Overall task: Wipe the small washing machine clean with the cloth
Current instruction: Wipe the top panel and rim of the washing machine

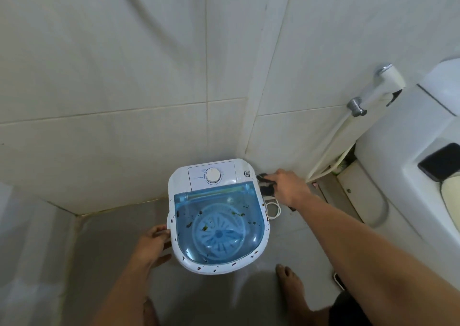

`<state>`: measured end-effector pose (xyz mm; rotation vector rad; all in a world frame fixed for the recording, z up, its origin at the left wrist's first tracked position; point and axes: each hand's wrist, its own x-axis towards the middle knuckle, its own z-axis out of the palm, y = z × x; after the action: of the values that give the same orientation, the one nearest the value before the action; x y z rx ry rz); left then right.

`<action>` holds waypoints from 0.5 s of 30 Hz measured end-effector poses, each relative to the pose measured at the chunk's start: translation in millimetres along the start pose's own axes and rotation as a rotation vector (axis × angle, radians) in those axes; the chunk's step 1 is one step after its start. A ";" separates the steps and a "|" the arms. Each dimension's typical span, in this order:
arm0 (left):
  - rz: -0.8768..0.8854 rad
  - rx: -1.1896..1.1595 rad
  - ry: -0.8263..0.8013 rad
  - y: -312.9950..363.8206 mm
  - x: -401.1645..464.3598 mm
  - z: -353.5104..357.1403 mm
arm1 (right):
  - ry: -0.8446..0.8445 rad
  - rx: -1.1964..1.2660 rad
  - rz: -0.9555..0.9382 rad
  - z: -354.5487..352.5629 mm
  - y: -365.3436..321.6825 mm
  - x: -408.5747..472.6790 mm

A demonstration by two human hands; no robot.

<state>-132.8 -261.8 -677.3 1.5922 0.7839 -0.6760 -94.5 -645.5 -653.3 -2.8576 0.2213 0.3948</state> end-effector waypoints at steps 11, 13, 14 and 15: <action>0.002 0.021 -0.016 1.4 -1.1 -0.2 | 0.133 0.063 0.041 8.1 -55.1 7.0; 0.002 0.028 -0.019 1.3 -0.3 -0.6 | 0.118 -0.034 0.016 5.8 -51.0 2.4; 0.004 0.029 -0.019 1.4 -0.5 -0.5 | 0.106 -0.095 -0.010 1.2 -47.9 1.2; 0.005 0.027 -0.019 1.5 -0.5 -0.1 | 0.088 -0.155 -0.036 -2.3 -43.8 0.2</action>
<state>-131.8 -262.0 -676.0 1.6100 0.7596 -0.6997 -85.7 -604.1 -641.5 -3.0305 0.1616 0.2911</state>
